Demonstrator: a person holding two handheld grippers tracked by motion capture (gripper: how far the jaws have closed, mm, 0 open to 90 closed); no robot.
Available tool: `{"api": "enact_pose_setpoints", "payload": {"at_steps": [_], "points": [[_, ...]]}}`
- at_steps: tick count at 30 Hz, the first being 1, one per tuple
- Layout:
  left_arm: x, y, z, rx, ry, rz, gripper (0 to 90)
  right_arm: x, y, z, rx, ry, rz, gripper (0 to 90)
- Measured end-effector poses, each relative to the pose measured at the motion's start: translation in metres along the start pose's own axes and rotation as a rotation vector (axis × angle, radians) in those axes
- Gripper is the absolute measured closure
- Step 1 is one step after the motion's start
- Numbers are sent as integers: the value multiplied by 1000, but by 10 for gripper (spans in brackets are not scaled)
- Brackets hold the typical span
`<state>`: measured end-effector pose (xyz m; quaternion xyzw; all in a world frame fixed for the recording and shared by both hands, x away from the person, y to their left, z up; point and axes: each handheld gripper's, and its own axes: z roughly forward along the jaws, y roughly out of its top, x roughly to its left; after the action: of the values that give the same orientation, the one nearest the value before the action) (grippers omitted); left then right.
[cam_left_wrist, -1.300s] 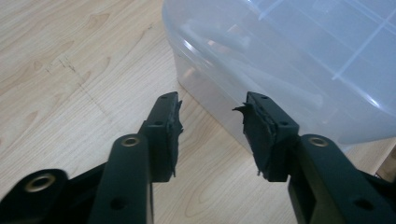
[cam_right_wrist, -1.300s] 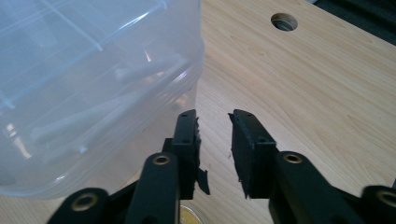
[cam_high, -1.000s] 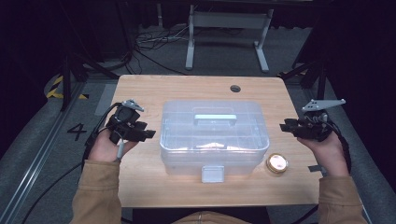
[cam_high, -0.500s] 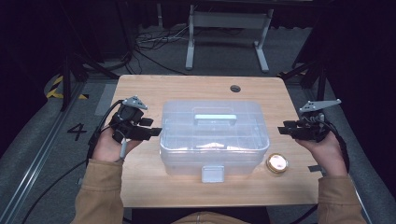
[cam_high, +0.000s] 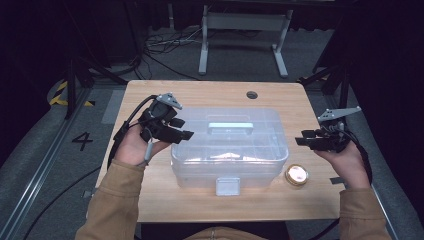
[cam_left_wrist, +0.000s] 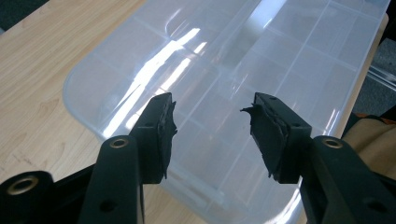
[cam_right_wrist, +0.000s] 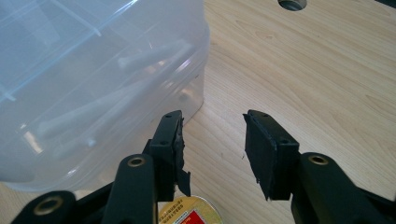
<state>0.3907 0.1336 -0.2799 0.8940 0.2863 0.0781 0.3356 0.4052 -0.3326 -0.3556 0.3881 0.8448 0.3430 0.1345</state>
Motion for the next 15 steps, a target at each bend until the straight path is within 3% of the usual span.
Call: {"api": "enact_pose_setpoints", "payload": {"at_steps": [15], "points": [[-6, 27, 30, 27, -66, 42, 466, 2, 1, 1, 1, 6, -12, 558]]}}
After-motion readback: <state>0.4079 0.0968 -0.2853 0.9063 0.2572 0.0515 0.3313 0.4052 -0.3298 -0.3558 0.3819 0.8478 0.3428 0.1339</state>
